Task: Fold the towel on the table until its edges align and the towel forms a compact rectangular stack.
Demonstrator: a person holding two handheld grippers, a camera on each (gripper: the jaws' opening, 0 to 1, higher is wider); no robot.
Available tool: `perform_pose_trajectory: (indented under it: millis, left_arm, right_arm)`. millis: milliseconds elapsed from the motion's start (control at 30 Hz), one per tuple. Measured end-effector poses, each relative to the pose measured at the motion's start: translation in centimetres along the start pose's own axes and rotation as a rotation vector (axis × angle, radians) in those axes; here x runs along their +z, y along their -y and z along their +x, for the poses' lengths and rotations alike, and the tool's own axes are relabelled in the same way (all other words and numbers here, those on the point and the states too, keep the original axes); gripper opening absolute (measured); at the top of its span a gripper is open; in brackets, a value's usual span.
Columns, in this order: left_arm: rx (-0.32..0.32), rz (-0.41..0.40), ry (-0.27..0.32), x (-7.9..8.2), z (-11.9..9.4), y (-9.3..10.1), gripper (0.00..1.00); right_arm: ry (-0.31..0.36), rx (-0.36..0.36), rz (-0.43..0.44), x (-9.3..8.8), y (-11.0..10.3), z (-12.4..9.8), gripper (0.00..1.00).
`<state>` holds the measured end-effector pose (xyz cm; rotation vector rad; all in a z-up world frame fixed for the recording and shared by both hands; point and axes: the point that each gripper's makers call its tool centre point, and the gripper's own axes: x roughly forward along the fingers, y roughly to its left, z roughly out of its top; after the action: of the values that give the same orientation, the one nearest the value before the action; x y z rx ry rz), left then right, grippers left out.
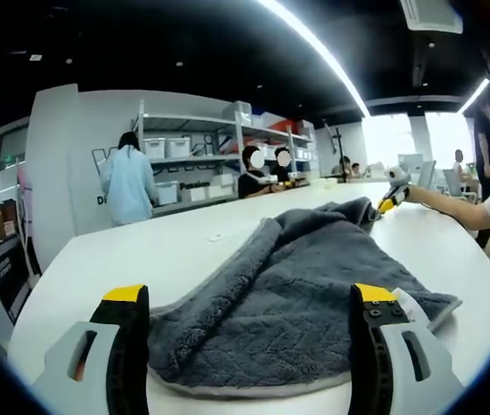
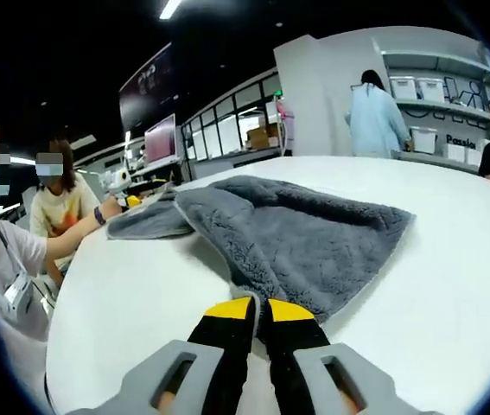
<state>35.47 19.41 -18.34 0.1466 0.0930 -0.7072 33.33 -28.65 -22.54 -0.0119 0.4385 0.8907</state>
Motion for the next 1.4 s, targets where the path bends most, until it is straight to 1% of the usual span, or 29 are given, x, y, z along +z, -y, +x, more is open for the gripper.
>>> perform_pose_trajectory:
  millis: [33,67,100,200,300,533,800,867,933,1000,1067,1133,1167,1200,1233,1267,1400]
  left_arm:
    - [0.001,-0.002,-0.001,0.0,0.0,-0.1,0.94]
    - [0.001,-0.003,-0.001,-0.1,0.0,-0.1,0.94]
    - [0.001,-0.003,-0.004,-0.1,0.1,-0.1,0.94]
    - [0.0,0.0,-0.005,-0.2,0.1,-0.1,0.94]
    - [-0.001,-0.002,-0.004,-0.2,0.1,0.0,0.94]
    - [0.001,-0.002,-0.007,-0.2,0.1,0.1,0.94]
    - [0.005,-0.003,-0.013,-0.4,0.1,-0.2,0.94]
    - [0.008,-0.002,-0.018,-0.5,0.1,-0.3,0.94]
    - [0.011,-0.006,-0.022,-0.6,0.0,-0.3,0.94]
    - [0.014,-0.009,-0.023,-0.7,0.0,-0.3,0.94]
    - [0.014,-0.008,-0.025,-0.8,0.0,-0.2,0.94]
    - [0.013,-0.006,-0.024,-0.7,0.0,-0.1,0.94]
    - [0.012,-0.006,-0.023,-0.7,0.0,-0.1,0.94]
    - [0.012,-0.007,-0.021,-0.7,0.0,-0.1,0.94]
    - [0.013,-0.007,-0.022,-0.7,0.0,-0.2,0.94]
    - [0.015,-0.007,-0.024,-0.7,0.0,-0.2,0.94]
    - [0.015,-0.006,-0.024,-0.7,-0.1,-0.2,0.94]
  right_arm:
    - [0.007,-0.019,0.006,-0.1,-0.2,0.0,0.02]
    - [0.009,-0.023,0.011,-0.2,-0.6,0.0,0.02]
    - [0.013,-0.041,0.025,-0.3,-0.6,0.0,0.02]
    - [0.019,-0.084,0.045,-0.5,0.0,-0.2,0.02]
    - [0.027,-0.126,0.055,-0.8,-0.2,-0.3,0.02]
    - [0.042,-0.24,0.073,-1.1,1.1,-1.0,0.02]
    - [0.044,-0.345,0.087,-1.7,1.4,-1.6,0.01]
    - [0.047,-0.371,0.104,-1.1,4.5,-2.4,0.01]
    - [0.043,-0.402,0.114,-0.9,5.7,-2.8,0.01]
    - [0.05,-0.419,0.131,-0.7,7.0,-3.4,0.01]
    - [0.054,-0.429,0.141,-0.6,7.4,-3.6,0.01]
    - [0.056,-0.446,0.148,-0.4,8.3,-3.8,0.01]
    - [0.057,-0.453,0.153,-0.5,8.5,-3.9,0.01]
    - [0.059,-0.456,0.161,-0.7,8.0,-4.0,0.01]
    - [0.062,-0.462,0.169,-0.7,8.2,-4.1,0.01]
    - [0.066,-0.471,0.176,-0.5,8.9,-4.2,0.01]
    - [0.078,-0.504,0.192,-0.7,9.3,-5.0,0.01]
